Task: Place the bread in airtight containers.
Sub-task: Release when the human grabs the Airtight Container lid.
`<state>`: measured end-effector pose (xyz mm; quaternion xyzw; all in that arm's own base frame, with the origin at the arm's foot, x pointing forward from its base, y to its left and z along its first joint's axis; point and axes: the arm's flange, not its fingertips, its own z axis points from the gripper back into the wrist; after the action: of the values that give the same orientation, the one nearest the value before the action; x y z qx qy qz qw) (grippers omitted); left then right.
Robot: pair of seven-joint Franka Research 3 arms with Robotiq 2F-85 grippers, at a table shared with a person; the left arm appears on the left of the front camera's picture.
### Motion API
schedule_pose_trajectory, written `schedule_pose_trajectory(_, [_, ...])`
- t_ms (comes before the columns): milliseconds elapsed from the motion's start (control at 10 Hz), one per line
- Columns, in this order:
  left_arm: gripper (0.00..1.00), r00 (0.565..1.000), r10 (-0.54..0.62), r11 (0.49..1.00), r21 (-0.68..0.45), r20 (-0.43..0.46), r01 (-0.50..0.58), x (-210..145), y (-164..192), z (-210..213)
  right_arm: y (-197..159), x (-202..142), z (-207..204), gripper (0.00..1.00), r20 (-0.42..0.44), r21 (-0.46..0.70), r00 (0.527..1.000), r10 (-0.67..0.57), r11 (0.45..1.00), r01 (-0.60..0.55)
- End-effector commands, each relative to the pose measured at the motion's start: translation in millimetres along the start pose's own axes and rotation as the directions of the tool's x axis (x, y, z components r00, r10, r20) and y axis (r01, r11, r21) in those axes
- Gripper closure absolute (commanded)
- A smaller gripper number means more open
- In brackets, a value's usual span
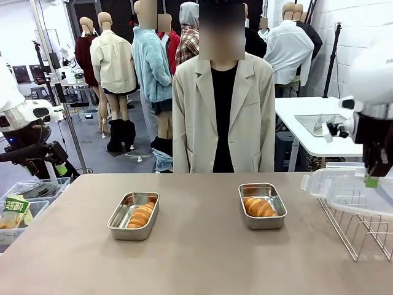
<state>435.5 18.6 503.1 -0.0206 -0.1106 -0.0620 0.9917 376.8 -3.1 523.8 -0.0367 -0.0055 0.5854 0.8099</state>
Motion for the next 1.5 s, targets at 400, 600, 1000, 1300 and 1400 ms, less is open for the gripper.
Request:
schedule_pose_trajectory(400, [0.00,1.000,0.002,1.000,-0.003,0.001,-0.002,0,2,0,35,40,117,1.00,0.305,-0.321,0.909,0.285,0.929,-0.183])
schedule_pose_trajectory(600, [0.00,1.000,0.002,1.000,-0.003,0.001,-0.002,0,2,0,32,91,139,1.00,0.376,-0.484,0.836,0.399,0.854,-0.190])
schedule_pose_trajectory(1000, [0.00,1.000,0.002,1.000,-0.003,0.001,-0.002,0,2,0,-27,192,152,1.00,0.355,-0.473,0.841,0.408,0.855,-0.215])
schedule_pose_trajectory(1300, [0.00,1.000,0.002,1.000,-0.003,0.001,-0.002,0,2,0,-58,221,144,1.00,0.369,-0.420,0.879,0.300,0.898,-0.130])
schedule_pose_trajectory(1400, [0.00,1.000,0.002,1.000,-0.003,0.001,-0.002,0,2,0,-69,224,143,1.00,0.376,-0.390,0.884,0.278,0.913,-0.122])
